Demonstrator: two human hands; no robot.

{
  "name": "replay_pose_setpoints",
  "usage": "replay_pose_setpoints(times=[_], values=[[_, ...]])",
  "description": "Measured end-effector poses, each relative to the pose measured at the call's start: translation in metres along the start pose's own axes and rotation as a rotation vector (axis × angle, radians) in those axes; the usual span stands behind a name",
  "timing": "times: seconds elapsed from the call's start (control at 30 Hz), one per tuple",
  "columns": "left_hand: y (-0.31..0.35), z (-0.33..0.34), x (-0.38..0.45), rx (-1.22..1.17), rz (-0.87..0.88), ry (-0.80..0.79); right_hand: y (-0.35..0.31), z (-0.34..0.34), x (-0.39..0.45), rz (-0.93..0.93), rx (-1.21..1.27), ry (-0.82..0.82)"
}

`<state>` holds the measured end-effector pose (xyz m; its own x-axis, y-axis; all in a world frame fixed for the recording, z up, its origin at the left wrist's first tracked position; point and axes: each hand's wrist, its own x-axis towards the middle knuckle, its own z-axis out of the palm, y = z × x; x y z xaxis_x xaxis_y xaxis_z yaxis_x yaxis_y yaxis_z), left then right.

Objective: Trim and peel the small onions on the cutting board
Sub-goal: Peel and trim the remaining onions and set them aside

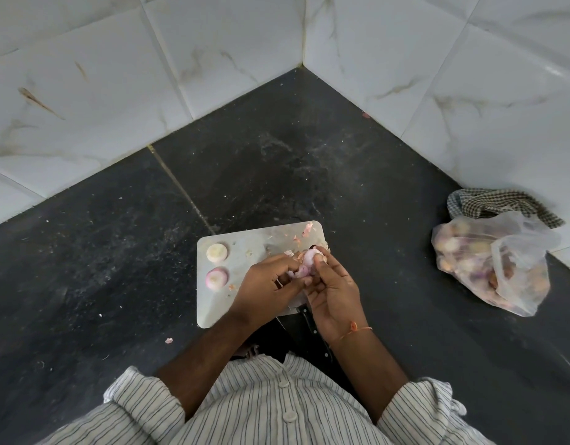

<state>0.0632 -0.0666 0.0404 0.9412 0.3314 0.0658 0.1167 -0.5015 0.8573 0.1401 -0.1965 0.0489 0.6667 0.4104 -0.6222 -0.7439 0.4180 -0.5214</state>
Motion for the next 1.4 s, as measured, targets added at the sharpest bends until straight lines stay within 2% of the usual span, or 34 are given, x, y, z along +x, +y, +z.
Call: replay_pose_setpoints(times=[0.13, 0.3, 0.37, 0.53, 0.73, 0.9, 1.17, 1.4], values=[[0.0, 0.005, -0.014, 0.039, 0.015, -0.127, -0.02, -0.003, 0.007, -0.06, -0.048, 0.103], [-0.007, 0.007, -0.004, 0.07, -0.314, -0.081, -0.04, -0.007, 0.007, -0.144, -0.257, 0.067], [-0.006, 0.008, 0.006, 0.083, -0.346, -0.048, -0.042, -0.008, 0.008, -0.165, -0.314, 0.053], [0.008, 0.008, 0.022, 0.201, -0.248, -0.119, -0.037, -0.016, 0.008, -0.182, -0.375, 0.03], [0.004, 0.007, 0.018, 0.114, -0.17, 0.077, -0.037, -0.026, 0.002, -0.198, -0.478, -0.04], [0.01, 0.01, 0.014, -0.061, -0.12, 0.049, -0.03, -0.031, 0.002, -0.275, -0.608, -0.148], [0.014, 0.001, 0.009, -0.058, -0.106, 0.034, -0.023, -0.035, 0.004, -0.426, -0.728, -0.197], [0.016, -0.005, 0.008, -0.056, -0.103, 0.005, -0.021, -0.035, 0.001, -0.466, -0.757, -0.201]])
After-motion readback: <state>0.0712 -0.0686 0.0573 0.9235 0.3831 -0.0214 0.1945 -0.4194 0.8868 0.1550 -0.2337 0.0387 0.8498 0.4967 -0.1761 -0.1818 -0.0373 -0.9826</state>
